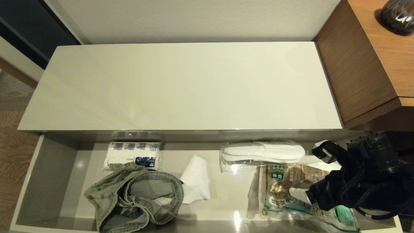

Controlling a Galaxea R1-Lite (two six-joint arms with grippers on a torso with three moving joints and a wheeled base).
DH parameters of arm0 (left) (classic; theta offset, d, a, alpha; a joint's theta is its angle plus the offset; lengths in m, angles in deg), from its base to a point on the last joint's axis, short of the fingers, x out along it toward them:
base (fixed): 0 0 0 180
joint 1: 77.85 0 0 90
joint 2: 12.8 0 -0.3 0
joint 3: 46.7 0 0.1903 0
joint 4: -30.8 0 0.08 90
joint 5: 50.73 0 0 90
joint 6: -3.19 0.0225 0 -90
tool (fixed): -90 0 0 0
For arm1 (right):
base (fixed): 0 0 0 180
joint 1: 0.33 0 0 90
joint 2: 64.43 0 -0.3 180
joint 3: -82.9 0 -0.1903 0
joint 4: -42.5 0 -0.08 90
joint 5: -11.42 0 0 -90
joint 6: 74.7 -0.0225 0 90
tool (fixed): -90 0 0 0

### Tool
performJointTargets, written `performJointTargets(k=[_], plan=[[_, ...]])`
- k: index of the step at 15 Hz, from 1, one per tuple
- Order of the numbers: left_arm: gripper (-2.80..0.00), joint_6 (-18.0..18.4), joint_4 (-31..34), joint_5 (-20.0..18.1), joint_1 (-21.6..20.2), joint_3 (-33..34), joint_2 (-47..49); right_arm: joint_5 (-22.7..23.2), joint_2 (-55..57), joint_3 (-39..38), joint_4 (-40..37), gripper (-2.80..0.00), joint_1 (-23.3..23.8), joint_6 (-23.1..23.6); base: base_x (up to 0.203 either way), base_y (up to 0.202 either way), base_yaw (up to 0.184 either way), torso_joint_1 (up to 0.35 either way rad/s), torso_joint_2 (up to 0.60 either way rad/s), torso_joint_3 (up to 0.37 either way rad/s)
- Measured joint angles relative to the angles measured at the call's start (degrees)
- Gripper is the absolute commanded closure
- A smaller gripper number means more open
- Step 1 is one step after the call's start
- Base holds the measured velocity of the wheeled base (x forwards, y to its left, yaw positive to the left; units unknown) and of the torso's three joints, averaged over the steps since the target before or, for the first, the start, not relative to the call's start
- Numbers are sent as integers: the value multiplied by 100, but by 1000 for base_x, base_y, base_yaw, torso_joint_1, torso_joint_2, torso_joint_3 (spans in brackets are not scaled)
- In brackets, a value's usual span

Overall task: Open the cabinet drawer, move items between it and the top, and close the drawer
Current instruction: Take out the disposable slippers from the drawer

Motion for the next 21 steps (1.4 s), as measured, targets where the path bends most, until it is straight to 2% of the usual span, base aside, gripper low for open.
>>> performJointTargets(k=[13,17,21], plan=[[0,0,-1,0,0,0,0,17,239,32,38,-280,29,-118,0,0,0,0,0,0],[0,0,0,1,0,0,0,24,530,-21,525,-280,20,-296,0,0,0,0,0,0],[0,0,1,5,0,0,0,41,648,-50,551,-280,24,-313,0,0,0,0,0,0]])
